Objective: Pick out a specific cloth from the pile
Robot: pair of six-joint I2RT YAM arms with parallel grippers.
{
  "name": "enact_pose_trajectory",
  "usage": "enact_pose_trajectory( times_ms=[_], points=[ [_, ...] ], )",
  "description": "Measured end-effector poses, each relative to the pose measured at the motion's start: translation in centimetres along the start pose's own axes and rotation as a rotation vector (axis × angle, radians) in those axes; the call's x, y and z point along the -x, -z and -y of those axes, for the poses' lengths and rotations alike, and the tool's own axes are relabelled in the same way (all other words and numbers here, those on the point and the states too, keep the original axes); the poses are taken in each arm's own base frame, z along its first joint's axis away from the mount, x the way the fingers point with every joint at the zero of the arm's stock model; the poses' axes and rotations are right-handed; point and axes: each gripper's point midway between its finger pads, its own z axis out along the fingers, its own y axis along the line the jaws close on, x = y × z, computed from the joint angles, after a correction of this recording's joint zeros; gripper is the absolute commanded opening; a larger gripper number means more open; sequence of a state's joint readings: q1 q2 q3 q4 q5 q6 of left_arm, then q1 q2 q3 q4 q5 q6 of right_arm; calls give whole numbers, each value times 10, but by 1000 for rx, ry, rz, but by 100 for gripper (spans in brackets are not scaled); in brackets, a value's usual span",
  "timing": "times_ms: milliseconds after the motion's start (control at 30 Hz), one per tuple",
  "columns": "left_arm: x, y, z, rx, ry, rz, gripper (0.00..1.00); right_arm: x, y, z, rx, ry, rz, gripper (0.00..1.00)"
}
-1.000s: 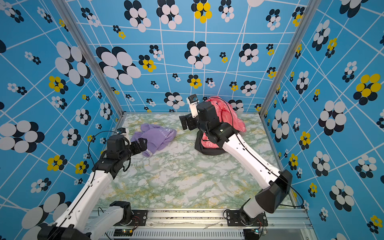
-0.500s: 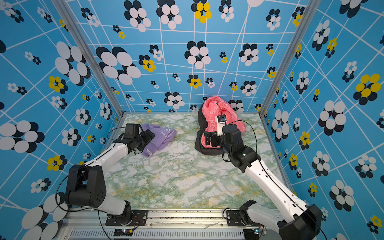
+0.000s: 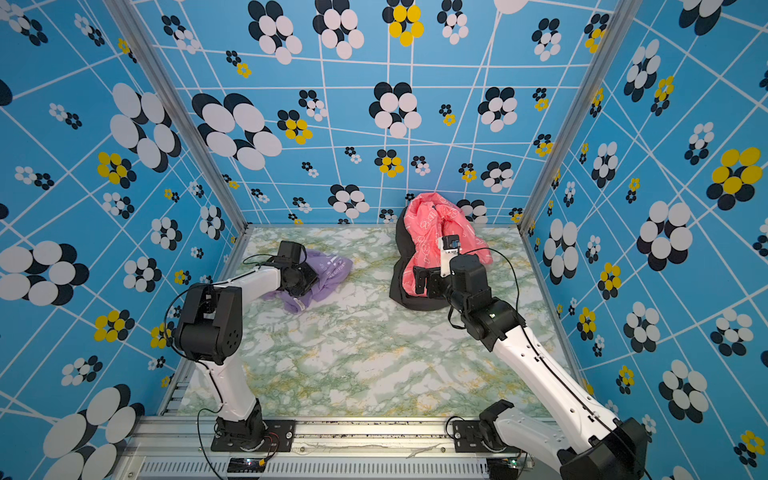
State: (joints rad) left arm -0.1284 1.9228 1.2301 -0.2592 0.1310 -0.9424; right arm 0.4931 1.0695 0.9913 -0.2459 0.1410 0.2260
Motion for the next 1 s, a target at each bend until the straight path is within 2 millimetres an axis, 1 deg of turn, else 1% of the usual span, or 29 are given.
enact_pose_trajectory(
  times_ms=[33, 133, 200, 300, 333, 433, 467, 533, 600, 667, 800, 900, 1000],
  points=[
    [0, -2, -1, 4, 1, -2, 0, 0, 0, 1, -2, -2, 0, 99],
    [4, -1, 2, -2, 3, 3, 0, -3, -1, 3, -6, -6, -4, 99],
    [12, 3, 9, -15, 1, 18, 0, -6, -2, 5, -11, -6, -12, 99],
    [33, 16, 25, -33, -22, 66, 0, -10, -4, 8, -16, -9, -21, 99],
    [44, 23, 34, -43, -34, 91, 0, -12, -4, 9, -16, -12, -24, 99],
    [84, 56, 66, -91, -65, 191, 0, -13, -6, 10, -17, -17, -27, 99],
    [100, 71, 79, -113, -74, 234, 0, -13, -6, 11, -17, -21, -25, 99],
    [129, 102, 100, -153, -87, 315, 0, -12, -8, 12, -17, -25, -21, 99],
    [159, 140, 121, -194, -97, 410, 0, -12, -10, 12, -20, -28, -24, 99],
    [182, 177, 136, -225, -108, 497, 0, -14, -12, 14, -23, -32, -30, 99],
    [214, 243, 154, -248, -139, 640, 0, -13, -15, 15, -23, -39, -26, 99],
    [232, 275, 162, -241, -162, 718, 0, -12, -18, 14, -15, -42, -22, 99],
    [246, 292, 167, -225, -187, 767, 0, -13, -22, 14, -12, -44, -26, 99]
  ],
)
